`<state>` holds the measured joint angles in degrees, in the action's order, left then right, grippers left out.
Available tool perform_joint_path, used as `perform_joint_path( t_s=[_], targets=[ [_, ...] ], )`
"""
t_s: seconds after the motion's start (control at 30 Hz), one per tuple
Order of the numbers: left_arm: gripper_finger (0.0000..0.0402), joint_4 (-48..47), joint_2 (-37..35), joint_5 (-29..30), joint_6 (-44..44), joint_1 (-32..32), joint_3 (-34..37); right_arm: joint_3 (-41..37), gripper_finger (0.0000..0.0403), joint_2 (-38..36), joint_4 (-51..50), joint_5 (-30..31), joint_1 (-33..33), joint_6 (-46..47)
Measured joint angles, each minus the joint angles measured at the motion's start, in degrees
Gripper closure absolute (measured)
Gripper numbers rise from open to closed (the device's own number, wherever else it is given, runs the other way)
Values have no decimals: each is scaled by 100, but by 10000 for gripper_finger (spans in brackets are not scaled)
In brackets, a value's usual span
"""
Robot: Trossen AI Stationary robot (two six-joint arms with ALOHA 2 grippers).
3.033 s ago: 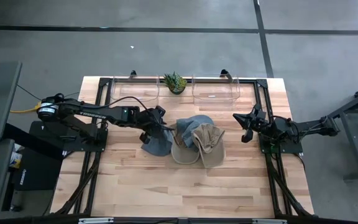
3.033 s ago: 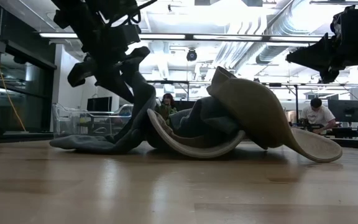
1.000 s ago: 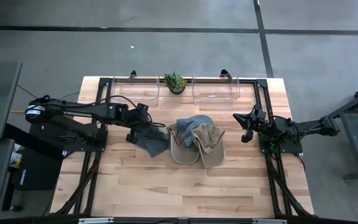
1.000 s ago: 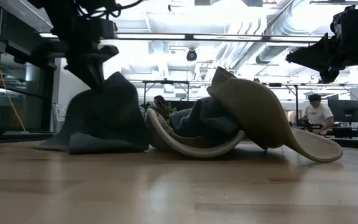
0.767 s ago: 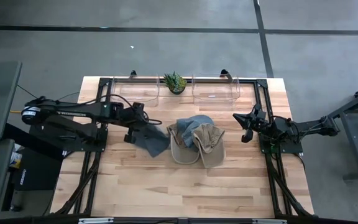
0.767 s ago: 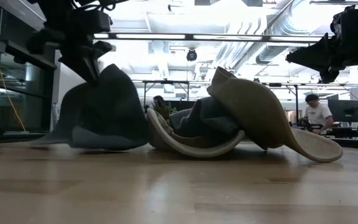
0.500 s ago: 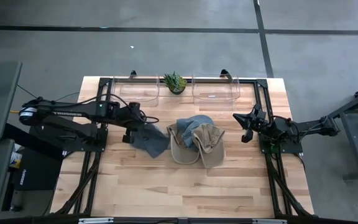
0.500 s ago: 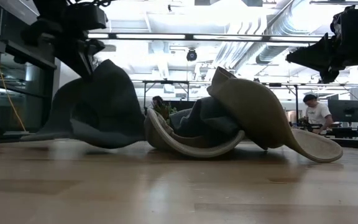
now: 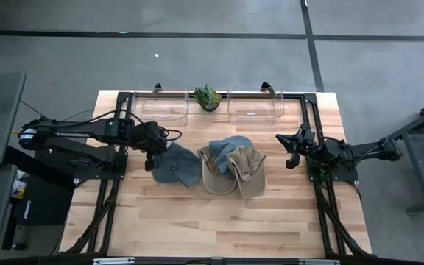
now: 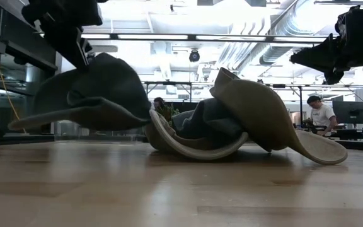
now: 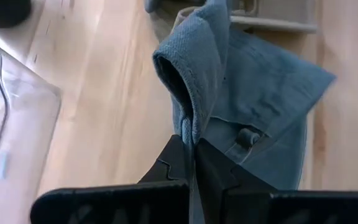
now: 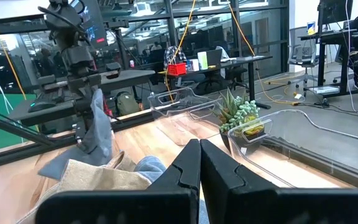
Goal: Pick & Place hat
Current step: Put the left gray cap into the left transparent bin
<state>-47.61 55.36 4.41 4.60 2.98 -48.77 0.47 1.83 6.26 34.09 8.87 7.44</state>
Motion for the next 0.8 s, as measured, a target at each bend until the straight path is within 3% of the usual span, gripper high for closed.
perform_joint_path(
  t_s=[0.4, 0.8],
  targets=[
    [401, -155, -121, -249, 385, 5, -90, -2, 402, 0, -7, 0, 2, 0],
    [401, -1256, -128, -318, 107, 923, -1388, 0, 402, 0, -6, 2, 0, 0]
  ],
)
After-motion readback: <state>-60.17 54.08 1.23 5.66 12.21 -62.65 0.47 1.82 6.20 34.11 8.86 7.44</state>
